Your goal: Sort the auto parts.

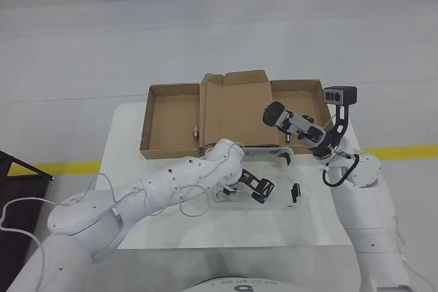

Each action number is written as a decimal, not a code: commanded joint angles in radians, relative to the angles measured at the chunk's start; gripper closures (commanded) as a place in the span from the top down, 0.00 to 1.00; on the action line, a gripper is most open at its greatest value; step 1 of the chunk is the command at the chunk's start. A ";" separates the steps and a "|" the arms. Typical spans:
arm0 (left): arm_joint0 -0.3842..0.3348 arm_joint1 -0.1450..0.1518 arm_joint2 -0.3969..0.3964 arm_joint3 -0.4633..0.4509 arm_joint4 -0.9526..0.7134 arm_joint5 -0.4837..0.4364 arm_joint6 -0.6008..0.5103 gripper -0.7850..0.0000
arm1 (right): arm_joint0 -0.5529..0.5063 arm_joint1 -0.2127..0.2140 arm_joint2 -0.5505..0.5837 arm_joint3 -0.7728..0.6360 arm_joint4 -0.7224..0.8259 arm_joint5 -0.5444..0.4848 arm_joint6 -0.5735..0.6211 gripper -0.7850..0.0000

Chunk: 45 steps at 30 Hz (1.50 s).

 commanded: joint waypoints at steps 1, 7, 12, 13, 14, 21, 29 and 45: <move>-0.001 0.014 0.000 -0.012 0.001 0.000 0.000 0.76 | 0.000 0.000 0.000 0.000 0.000 0.000 0.000 1.00; 0.002 0.064 0.000 -0.076 -0.020 0.000 0.000 0.76 | 0.000 0.000 0.000 0.000 0.000 0.000 0.000 1.00; -0.023 0.101 0.000 -0.129 -0.037 0.000 0.000 0.70 | 0.000 0.000 0.000 0.000 0.000 0.000 0.000 1.00; -0.032 0.107 0.000 -0.139 -0.046 0.000 0.000 0.67 | 0.000 0.000 0.000 0.000 0.000 0.000 0.000 1.00; -0.038 0.113 0.000 -0.149 -0.053 0.000 0.000 0.62 | 0.000 0.000 0.000 0.000 0.000 0.000 0.000 1.00; -0.042 0.150 0.000 -0.197 -0.057 0.000 0.000 0.52 | 0.000 0.000 0.000 0.000 0.000 0.000 0.000 1.00; -0.006 0.156 0.000 -0.203 -0.025 0.000 0.000 0.47 | 0.000 0.000 0.000 0.000 0.000 0.000 0.000 1.00; 0.002 0.119 0.000 -0.143 0.014 0.000 0.000 0.41 | 0.000 0.000 0.000 0.000 0.000 0.000 0.000 1.00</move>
